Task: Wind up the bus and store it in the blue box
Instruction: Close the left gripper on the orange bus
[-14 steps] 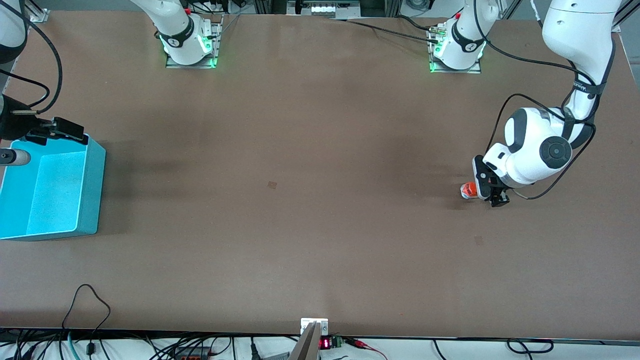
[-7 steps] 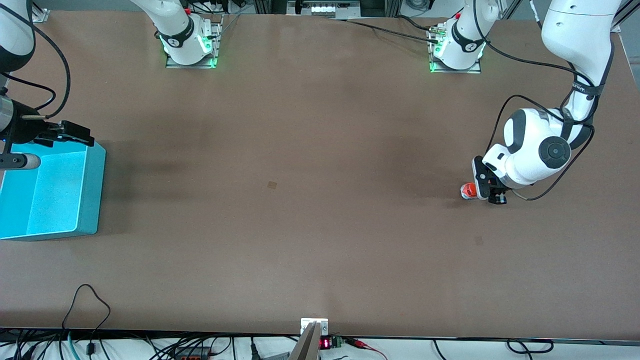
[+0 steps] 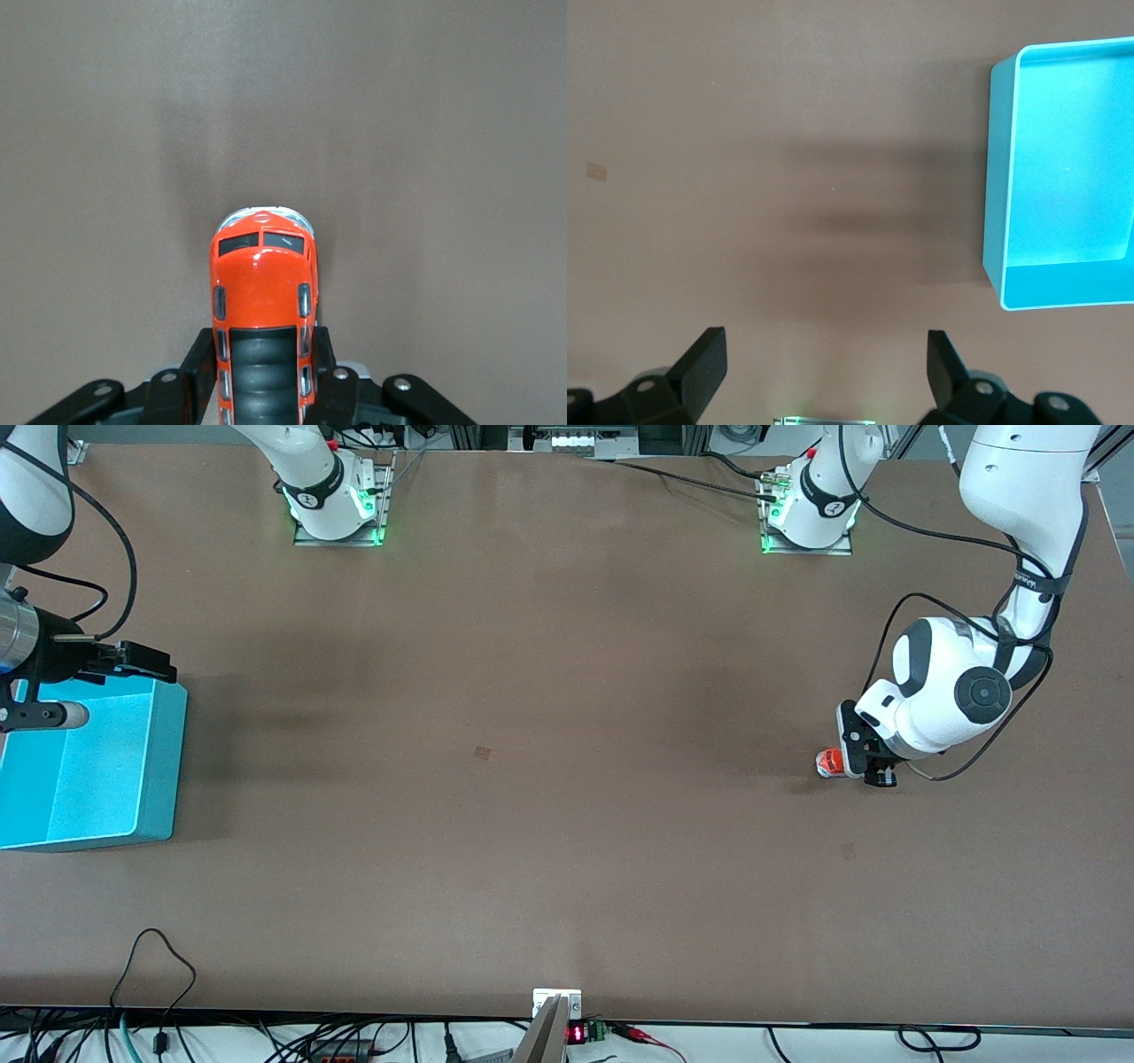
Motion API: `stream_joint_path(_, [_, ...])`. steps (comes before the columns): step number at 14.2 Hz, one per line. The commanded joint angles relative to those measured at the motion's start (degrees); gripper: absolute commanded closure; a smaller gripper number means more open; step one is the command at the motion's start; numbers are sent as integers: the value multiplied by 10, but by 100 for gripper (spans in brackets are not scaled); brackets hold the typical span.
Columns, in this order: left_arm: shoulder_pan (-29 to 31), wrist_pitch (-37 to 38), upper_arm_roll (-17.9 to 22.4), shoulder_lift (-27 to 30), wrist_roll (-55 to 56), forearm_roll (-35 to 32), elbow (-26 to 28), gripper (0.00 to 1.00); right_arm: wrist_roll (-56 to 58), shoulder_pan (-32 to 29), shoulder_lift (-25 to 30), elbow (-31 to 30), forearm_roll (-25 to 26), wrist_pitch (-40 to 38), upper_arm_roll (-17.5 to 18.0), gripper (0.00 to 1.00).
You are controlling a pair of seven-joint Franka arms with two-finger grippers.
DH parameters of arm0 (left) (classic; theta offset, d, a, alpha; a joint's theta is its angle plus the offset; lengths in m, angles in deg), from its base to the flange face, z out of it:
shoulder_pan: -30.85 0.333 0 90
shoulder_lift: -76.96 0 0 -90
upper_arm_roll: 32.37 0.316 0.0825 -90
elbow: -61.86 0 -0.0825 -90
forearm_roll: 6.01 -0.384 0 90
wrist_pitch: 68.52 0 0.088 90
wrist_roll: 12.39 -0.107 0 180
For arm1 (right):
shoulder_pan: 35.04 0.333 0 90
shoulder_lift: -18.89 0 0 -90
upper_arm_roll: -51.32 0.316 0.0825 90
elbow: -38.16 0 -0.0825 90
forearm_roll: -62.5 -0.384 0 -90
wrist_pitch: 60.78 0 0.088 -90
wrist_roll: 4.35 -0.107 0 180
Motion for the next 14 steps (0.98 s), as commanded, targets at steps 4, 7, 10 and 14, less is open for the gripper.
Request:
stream_joint_path(4, [47,-3,-1,-20,-68,-10,-1,73,1,-1,-3,1,-8,-8,-1,0])
stream_joint_path(7, [84,-8,0,-22,-108,-10,-4,73,1,1,-3,1,-8,-8,-1,0])
stream_joint_path(10, [129,-8,0,-37,-138,-10,-20,73,1,2,-3,0,-8,-21,-1,0])
stream_joint_path(14, [169,-8,0,-74,-222,-10,-69,73,0,1,-3,1,-8,-32,-1,0])
